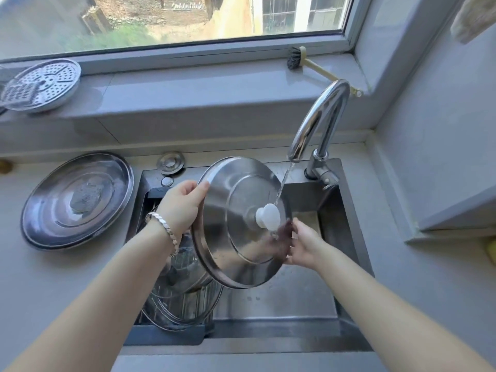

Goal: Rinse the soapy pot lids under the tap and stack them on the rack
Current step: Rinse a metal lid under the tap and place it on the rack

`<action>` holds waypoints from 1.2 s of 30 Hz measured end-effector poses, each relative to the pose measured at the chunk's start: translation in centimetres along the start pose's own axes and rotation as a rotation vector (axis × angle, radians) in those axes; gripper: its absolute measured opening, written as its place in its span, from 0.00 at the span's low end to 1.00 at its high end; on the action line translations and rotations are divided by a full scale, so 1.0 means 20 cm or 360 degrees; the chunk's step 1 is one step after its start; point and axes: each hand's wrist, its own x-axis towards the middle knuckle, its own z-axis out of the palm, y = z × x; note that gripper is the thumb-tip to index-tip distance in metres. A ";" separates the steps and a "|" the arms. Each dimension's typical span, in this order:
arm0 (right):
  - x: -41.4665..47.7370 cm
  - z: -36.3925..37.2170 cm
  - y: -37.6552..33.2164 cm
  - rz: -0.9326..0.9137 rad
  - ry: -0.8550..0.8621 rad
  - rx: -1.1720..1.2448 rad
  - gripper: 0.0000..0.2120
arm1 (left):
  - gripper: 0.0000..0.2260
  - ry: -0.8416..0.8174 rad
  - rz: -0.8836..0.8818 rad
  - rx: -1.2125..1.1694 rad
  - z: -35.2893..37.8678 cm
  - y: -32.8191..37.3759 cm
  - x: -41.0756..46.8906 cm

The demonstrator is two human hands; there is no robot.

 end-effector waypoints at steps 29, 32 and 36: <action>-0.14 -0.28 -0.02 -0.0592 0.0216 -0.0032 0.31 | 0.33 -0.0183 -0.0027 -0.0608 0.28 -0.31 -0.07; -0.23 -0.26 -0.15 -0.0984 0.0317 -0.0069 0.26 | 0.21 -0.0148 -0.0242 -0.0834 0.30 -0.31 -0.04; -0.41 -0.19 -0.33 -0.1497 0.0406 -0.0460 0.18 | 0.27 -0.0329 -0.0523 -0.1217 0.39 -0.29 -0.04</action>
